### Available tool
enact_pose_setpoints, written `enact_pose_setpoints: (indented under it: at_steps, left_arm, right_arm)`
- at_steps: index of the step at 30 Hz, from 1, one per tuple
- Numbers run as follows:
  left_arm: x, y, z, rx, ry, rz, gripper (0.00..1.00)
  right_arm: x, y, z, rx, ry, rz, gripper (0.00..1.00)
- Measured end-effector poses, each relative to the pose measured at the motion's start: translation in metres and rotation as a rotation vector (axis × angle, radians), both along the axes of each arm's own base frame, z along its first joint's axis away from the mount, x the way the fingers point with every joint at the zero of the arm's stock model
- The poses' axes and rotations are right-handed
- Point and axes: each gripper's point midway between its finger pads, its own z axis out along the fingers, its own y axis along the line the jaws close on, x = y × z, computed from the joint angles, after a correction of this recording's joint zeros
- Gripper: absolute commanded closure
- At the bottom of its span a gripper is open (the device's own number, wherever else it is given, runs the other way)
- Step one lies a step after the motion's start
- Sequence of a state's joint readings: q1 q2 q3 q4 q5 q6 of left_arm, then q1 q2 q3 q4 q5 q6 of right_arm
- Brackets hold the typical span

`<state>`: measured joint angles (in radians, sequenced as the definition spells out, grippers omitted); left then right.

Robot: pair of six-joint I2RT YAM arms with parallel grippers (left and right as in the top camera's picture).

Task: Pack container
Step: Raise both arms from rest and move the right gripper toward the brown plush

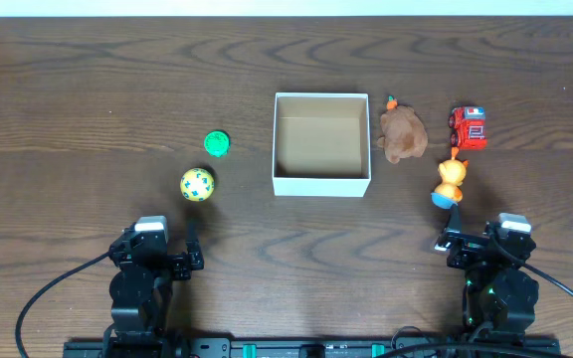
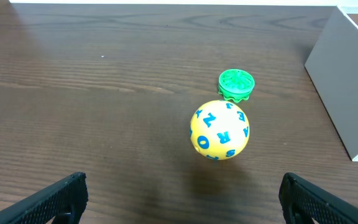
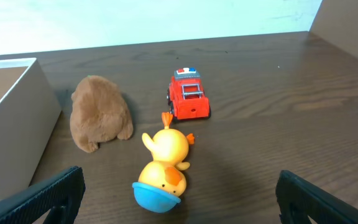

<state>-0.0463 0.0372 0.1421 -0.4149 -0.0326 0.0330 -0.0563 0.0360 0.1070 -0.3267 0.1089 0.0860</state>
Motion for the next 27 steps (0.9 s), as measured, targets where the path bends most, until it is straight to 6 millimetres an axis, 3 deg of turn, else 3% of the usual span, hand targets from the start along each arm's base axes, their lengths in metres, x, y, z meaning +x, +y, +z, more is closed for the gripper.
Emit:
enact_pose_setpoints:
  at_steps: [6, 15, 21, 24, 27]
  left_arm:
    - [0.0, 0.0, 0.0, 0.0, 0.0, 0.0, 0.02]
    - [0.0, -0.006, 0.0, -0.02, -0.001, -0.03, 0.02]
    - [0.0, -0.016, 0.004, -0.097, 0.01, -0.058, 0.02]
    - [-0.001, -0.018, 0.025, -0.121, 0.02, -0.061, 0.02]
    - [0.004, -0.019, 0.065, -0.131, 0.015, -0.062, 0.02]
  right_arm:
    - [0.001, 0.002, 0.002, 0.014, -0.01, 0.011, 0.01]
    - [0.002, 0.053, 0.004, 0.293, -0.022, 0.247, 0.01]
    - [0.003, 0.067, 0.025, 0.341, -0.087, 0.325, 0.01]
    - [0.004, 0.069, 0.041, 0.343, -0.09, 0.338, 0.01]
    - [0.011, 0.069, 0.065, 0.349, -0.067, 0.339, 0.01]
